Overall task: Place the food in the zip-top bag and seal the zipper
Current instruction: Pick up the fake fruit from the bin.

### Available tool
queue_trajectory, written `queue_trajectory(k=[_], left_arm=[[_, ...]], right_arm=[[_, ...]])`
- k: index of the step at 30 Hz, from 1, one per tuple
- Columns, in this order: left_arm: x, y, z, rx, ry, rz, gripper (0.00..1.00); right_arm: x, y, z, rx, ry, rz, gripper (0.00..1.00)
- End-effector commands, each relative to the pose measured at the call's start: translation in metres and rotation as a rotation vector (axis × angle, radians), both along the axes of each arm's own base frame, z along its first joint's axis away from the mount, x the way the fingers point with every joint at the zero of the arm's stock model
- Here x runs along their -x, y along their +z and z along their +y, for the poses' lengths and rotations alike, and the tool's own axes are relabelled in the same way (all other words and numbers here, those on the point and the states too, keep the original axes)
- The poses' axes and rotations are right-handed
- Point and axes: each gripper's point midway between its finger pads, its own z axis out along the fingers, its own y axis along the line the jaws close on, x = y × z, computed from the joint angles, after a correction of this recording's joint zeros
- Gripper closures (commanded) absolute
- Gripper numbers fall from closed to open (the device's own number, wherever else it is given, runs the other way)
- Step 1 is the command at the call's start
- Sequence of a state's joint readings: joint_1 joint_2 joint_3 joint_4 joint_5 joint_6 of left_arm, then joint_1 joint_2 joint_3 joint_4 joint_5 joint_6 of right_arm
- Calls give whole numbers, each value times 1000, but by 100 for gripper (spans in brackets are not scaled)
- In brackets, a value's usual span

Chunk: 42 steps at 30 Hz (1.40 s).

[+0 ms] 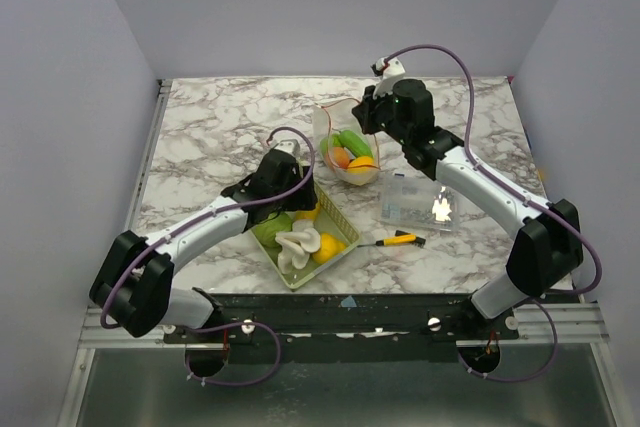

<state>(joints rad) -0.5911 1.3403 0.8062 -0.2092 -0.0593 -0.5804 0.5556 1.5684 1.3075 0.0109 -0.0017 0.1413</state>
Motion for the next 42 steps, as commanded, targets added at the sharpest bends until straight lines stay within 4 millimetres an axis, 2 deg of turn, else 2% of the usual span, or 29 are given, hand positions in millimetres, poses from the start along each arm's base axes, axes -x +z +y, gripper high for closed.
queue_trajectory(k=[1, 4, 8, 13, 15, 17, 19, 20, 23, 28, 33, 38, 42], left_arm=[[7, 10, -23, -7, -107, -37, 29], [15, 16, -27, -17, -145, -50, 29], [28, 41, -30, -11, -204, -54, 20], [61, 77, -48, 60, -279, 25, 21], [77, 84, -61, 112, -300, 58, 26], [89, 80, -71, 149, -268, 117, 35], [98, 69, -76, 158, -197, 204, 45], [102, 62, -77, 154, -136, 259, 47], [112, 45, -69, 118, 71, 399, 47], [125, 31, -86, 174, 152, 529, 42], [126, 20, -97, 208, 261, 634, 39], [131, 0, -86, 106, 378, 712, 38], [134, -7, -71, 78, 461, 716, 36]], right_arm=[[4, 19, 0, -43, 20, -44, 99], [4, 17, 0, -42, 20, -41, 99], [4, 15, -1, -40, 19, -38, 99], [3, 14, 1, -43, 26, -32, 99], [2, 13, 2, -43, 26, -31, 99], [2, 13, 1, -41, 23, -32, 99], [2, 13, 1, -41, 22, -31, 99], [3, 14, 1, -44, 23, -32, 99], [5, 16, 2, -51, 31, -28, 99], [6, 15, 4, -57, 40, -20, 99], [9, 19, 0, -59, 31, -29, 99], [11, 21, -3, -58, 23, -34, 99], [11, 22, -4, -56, 19, -38, 99]])
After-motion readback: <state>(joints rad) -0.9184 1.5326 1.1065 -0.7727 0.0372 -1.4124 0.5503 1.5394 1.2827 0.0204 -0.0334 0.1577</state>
